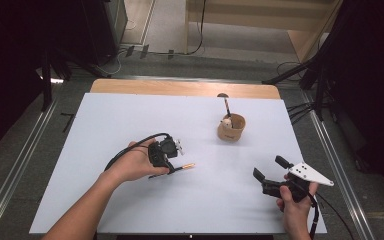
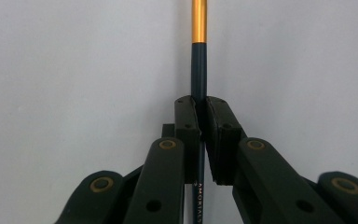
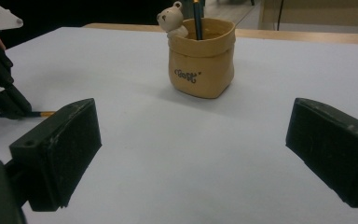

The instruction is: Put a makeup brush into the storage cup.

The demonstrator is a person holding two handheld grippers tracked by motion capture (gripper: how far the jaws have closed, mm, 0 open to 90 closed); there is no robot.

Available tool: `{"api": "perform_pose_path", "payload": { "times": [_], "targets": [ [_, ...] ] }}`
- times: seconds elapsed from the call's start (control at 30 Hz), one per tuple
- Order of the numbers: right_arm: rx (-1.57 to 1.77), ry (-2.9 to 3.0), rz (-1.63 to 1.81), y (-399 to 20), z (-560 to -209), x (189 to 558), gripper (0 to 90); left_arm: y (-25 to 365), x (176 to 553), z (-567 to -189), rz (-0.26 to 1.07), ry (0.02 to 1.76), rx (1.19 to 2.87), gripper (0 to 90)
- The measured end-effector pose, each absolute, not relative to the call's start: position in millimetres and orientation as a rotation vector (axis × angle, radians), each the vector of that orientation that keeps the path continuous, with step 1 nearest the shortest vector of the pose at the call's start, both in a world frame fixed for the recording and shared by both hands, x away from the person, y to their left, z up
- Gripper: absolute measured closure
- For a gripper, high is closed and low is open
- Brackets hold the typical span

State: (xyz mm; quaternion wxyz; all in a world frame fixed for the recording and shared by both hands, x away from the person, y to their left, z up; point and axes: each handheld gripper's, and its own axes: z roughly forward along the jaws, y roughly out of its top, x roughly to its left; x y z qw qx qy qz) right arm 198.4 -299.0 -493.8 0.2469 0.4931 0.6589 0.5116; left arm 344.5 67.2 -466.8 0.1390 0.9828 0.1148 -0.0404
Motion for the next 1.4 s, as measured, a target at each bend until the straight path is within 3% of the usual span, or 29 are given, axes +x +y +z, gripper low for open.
{"api": "perform_pose_path", "payload": {
  "times": [0.33, 0.93, 1.4],
  "targets": [
    [1.342, 1.775, 1.446, -290.7, -490.1, 196.6, 4.1, 75.0, 341.0, -448.0, -0.084, 0.351, 2.594, 85.1],
    [1.391, 1.72, 1.466, -268.5, -474.3, 202.9, 13.8, 83.4, 334.5, -442.1, 0.017, 0.393, 2.313, 85.1],
    [1.364, 1.727, 1.46, -245.6, -459.4, 214.9, 15.3, 94.8, 325.7, -440.7, 0.08, 0.412, 2.108, 85.2]
  ]
}}
